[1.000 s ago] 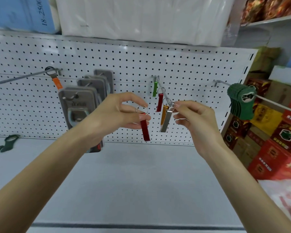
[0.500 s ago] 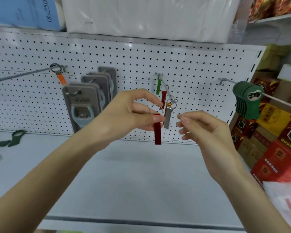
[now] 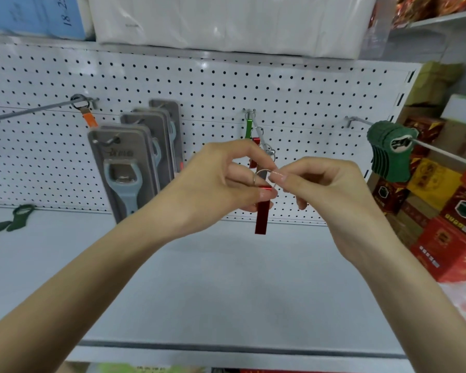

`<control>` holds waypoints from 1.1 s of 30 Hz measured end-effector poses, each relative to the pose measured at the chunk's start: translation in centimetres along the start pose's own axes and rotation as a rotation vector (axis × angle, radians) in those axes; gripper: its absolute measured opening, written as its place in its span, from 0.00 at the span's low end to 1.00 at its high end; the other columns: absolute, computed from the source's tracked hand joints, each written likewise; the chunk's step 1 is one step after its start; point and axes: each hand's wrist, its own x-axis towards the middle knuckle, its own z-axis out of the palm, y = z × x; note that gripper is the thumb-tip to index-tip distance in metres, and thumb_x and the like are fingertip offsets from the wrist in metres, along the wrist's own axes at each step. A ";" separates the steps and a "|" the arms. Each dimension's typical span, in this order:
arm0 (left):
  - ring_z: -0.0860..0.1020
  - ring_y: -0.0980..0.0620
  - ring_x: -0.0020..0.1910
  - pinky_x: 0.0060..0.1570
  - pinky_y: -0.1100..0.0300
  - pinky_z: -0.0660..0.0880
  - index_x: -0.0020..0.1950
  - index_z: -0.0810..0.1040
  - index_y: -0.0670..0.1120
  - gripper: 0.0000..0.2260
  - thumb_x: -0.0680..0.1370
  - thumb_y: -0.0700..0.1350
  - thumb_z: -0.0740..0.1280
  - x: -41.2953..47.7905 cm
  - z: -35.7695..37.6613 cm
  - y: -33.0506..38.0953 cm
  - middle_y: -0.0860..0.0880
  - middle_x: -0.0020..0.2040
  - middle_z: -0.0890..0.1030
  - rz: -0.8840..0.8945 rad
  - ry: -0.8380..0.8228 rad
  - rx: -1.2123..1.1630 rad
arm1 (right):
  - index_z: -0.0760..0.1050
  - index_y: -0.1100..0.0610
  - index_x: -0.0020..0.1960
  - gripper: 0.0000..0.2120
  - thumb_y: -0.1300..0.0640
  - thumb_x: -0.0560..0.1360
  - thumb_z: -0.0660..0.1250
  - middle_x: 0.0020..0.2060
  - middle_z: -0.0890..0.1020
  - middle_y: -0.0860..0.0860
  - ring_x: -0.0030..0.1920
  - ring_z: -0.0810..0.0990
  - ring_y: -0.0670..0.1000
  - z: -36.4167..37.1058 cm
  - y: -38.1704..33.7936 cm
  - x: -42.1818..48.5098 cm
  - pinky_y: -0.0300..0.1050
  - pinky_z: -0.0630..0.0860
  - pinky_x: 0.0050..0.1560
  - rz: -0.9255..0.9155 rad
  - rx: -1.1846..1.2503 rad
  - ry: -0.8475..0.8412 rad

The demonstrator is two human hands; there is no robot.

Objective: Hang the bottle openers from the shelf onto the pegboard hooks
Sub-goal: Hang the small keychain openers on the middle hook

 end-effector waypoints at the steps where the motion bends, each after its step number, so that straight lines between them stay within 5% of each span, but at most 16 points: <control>1: 0.85 0.52 0.41 0.40 0.63 0.80 0.51 0.77 0.43 0.10 0.72 0.35 0.72 0.1 0.0 0.0 0.45 0.40 0.86 0.002 -0.001 -0.001 | 0.83 0.54 0.33 0.06 0.57 0.68 0.74 0.29 0.81 0.47 0.29 0.70 0.42 -0.1 -0.1 0.1 0.32 0.67 0.30 -0.003 -0.003 0.000; 10: 0.84 0.53 0.37 0.42 0.62 0.81 0.45 0.81 0.44 0.01 0.75 0.38 0.70 1.7 -0.5 -0.6 0.46 0.39 0.86 0.050 0.144 -0.026 | 0.82 0.50 0.31 0.08 0.56 0.69 0.74 0.27 0.77 0.45 0.29 0.70 0.41 -0.7 -0.6 2.1 0.32 0.68 0.30 -0.035 -0.047 0.048; 28: 0.83 0.53 0.33 0.38 0.63 0.81 0.41 0.81 0.41 0.04 0.76 0.37 0.69 4.1 -0.5 -2.3 0.44 0.36 0.85 -0.047 0.191 -0.130 | 0.83 0.51 0.34 0.11 0.45 0.61 0.72 0.25 0.76 0.44 0.27 0.71 0.42 -1.1 1.3 3.8 0.33 0.70 0.31 0.027 0.004 -0.039; 33: 0.84 0.52 0.34 0.39 0.63 0.81 0.42 0.81 0.40 0.03 0.76 0.36 0.69 4.2 -0.3 -2.5 0.44 0.37 0.85 -0.037 0.177 -0.130 | 0.84 0.51 0.37 0.03 0.54 0.68 0.74 0.27 0.77 0.44 0.28 0.71 0.43 -1.3 1.9 3.8 0.33 0.69 0.31 0.032 0.003 -0.064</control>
